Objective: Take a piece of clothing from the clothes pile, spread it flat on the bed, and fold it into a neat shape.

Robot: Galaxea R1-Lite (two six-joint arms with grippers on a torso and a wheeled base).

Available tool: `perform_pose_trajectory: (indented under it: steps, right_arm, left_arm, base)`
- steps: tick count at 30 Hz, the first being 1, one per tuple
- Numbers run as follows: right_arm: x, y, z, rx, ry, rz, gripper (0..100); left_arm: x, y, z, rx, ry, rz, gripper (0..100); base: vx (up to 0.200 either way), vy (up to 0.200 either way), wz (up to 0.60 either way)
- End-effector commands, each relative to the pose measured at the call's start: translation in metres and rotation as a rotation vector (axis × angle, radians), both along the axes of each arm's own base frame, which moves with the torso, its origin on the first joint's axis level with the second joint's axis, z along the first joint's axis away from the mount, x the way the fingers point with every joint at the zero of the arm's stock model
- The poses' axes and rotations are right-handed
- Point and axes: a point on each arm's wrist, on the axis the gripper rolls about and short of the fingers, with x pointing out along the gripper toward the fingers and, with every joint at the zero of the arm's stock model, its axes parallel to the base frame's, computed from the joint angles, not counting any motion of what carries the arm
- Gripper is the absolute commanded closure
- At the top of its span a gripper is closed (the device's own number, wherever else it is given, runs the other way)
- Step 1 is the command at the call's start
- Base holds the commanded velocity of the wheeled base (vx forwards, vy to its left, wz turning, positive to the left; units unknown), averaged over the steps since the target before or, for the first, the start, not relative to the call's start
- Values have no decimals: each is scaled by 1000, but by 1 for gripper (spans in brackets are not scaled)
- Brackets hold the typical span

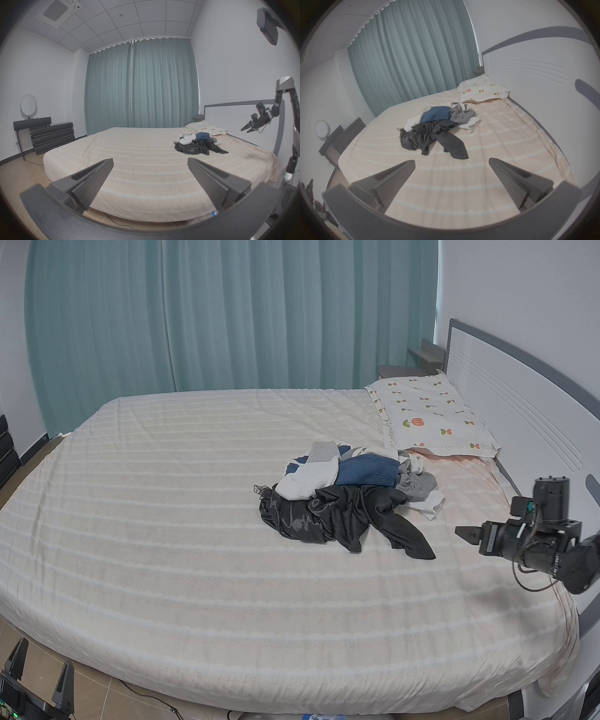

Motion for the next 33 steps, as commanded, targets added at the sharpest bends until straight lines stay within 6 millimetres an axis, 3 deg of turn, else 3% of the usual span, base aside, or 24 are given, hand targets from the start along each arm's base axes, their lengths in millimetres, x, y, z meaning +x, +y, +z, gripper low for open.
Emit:
perform_pose_trajectory:
  steps: [1, 3, 9, 16, 29, 30, 33]
  right_arm:
    - [132, 42, -170, -40, 130, -106, 0]
    - [142, 44, -179, -45, 140, -115, 0]
    - [164, 44, -174, -28, 148, -120, 0]
    - [190, 44, -182, -27, 126, -142, 0]
    - [207, 52, -188, -22, 107, -133, 0]
    - [208, 53, -188, -21, 105, -132, 100]
    - [207, 53, -186, -17, 95, -132, 100]
  left_arm:
    - [0, 0, -5, 0, 2, 0, 0]
    - [0, 0, -5, 0, 2, 0, 0]
    - [0, 0, -5, 0, 2, 0, 0]
    - [0, 0, -5, -2, 2, 0, 0]
    - [0, 0, -5, -3, 2, 2, 0]
    - [0, 0, -5, -3, 2, 2, 0]
    - [0, 0, -5, -3, 2, 2, 0]
  base:
    - [0, 0, 0]
    - [0, 0, 0]
    - [0, 0, 0]
    - [0, 0, 0]
    - [0, 0, 0]
    - [0, 0, 0]
    - [0, 0, 0]
